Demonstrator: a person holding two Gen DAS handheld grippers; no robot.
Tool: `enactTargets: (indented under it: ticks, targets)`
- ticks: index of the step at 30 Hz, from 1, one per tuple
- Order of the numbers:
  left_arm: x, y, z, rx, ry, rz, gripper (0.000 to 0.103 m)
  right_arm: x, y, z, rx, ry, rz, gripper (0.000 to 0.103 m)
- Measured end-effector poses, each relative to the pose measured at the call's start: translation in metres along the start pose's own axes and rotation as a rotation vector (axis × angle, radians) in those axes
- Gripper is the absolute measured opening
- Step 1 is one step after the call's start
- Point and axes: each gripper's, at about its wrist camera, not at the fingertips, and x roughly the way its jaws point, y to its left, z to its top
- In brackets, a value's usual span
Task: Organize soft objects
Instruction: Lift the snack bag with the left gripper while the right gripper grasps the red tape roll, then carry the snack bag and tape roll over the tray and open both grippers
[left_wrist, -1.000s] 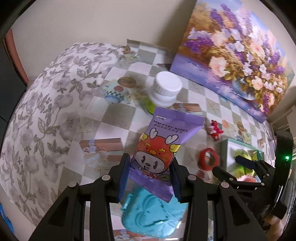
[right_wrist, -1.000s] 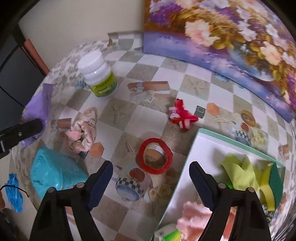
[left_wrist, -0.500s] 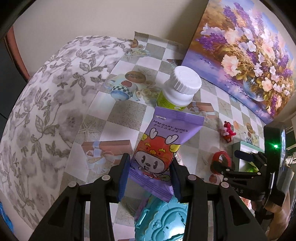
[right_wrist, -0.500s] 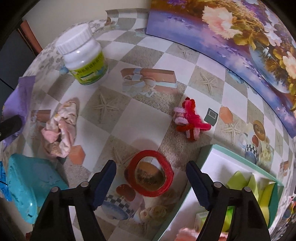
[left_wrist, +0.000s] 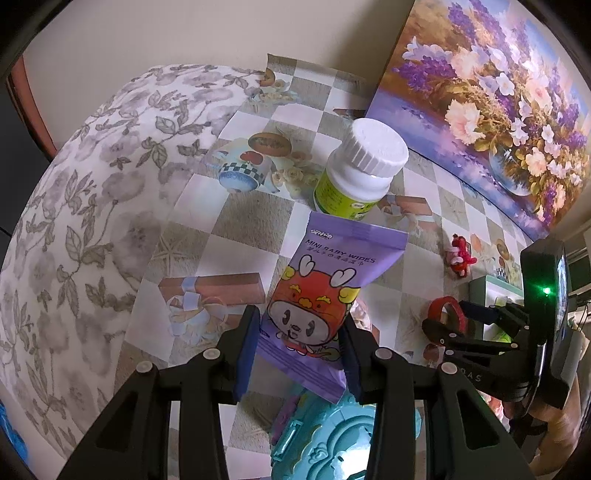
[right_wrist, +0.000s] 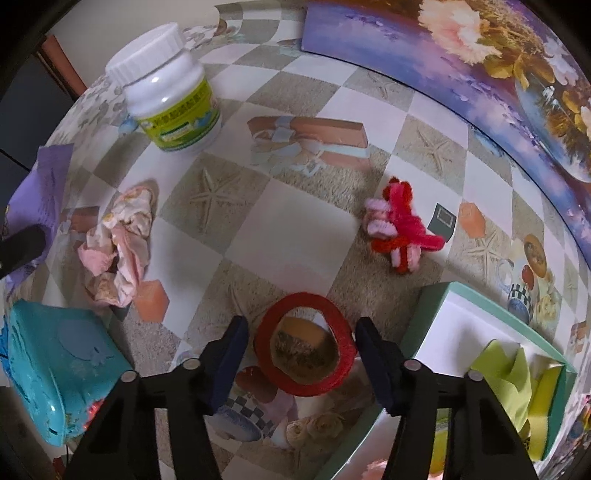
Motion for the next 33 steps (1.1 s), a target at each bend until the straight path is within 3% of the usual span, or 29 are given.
enactTargets:
  ticks: [6, 15, 33]
  targets:
    - [-0.002, -0.001, -0.001, -0.001, 0.004, 0.003, 0.043, -0.002, -0.001, -0.006, 0.02, -0.002, 0.012, 0.056]
    - [-0.029, -0.018, -0.005, 0.011, -0.036, -0.009, 0.043, -0.049, -0.007, -0.03, 0.06, -0.086, 0.011, 0.056]
    - [-0.066, -0.118, -0.032, 0.117, -0.082, -0.079, 0.043, -0.124, -0.057, -0.098, 0.232, -0.207, -0.02, 0.056]
